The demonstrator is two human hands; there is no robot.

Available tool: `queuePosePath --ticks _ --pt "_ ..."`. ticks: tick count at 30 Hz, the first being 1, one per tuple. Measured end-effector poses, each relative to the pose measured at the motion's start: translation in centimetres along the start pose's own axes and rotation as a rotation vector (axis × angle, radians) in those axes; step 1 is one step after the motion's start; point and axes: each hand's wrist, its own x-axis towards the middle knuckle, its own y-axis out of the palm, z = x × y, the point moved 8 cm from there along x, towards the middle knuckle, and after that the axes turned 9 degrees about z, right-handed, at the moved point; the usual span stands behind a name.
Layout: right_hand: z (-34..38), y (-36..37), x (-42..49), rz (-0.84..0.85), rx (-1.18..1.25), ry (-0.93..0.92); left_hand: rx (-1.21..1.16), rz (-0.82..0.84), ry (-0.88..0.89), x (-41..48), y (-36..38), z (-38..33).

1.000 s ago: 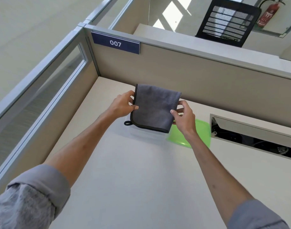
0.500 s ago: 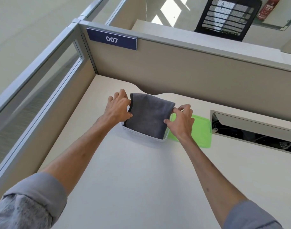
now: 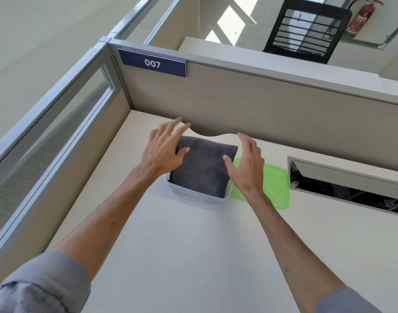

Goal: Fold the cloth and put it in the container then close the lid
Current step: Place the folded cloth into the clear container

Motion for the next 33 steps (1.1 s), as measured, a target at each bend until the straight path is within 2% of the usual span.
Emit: queuePosePath --ticks 1,3,9,13,18,24,28,31,33 --pt "0.6 0.3 0.8 0.040 -0.042 -0.034 0.027 0.091 0.066 0.7 1.1 -0.5" --pt "1.5 1.1 1.8 0.103 -0.123 -0.092 0.078 0.147 0.132 1.4 2.3 -1.2" --pt "2.8 2.2 0.1 0.105 -0.352 -0.289 0.211 -0.053 0.310 -0.3 1.8 -2.4" --pt "2.2 4.2 -1.6 0.177 -0.451 -0.386 0.280 -0.054 0.398 -1.7 3.8 -2.5" --pt "1.6 5.5 -0.8 0.213 -0.497 -0.373 0.191 0.008 0.308 -1.6 5.5 -1.4" --pt "0.9 4.8 -0.8 0.178 -0.458 -0.288 0.161 -0.029 0.296 -1.8 5.4 -1.5" --pt "0.7 4.5 -0.9 0.169 -0.454 -0.251 0.132 0.002 0.293 -1.4 5.5 -1.3" --pt "0.7 4.1 -1.1 0.168 -0.382 -0.252 0.061 0.055 0.267 -1.4 5.4 -1.0" --pt "0.2 2.8 -1.7 0.110 -0.279 -0.226 0.011 0.045 0.231 -1.7 4.9 -1.0"
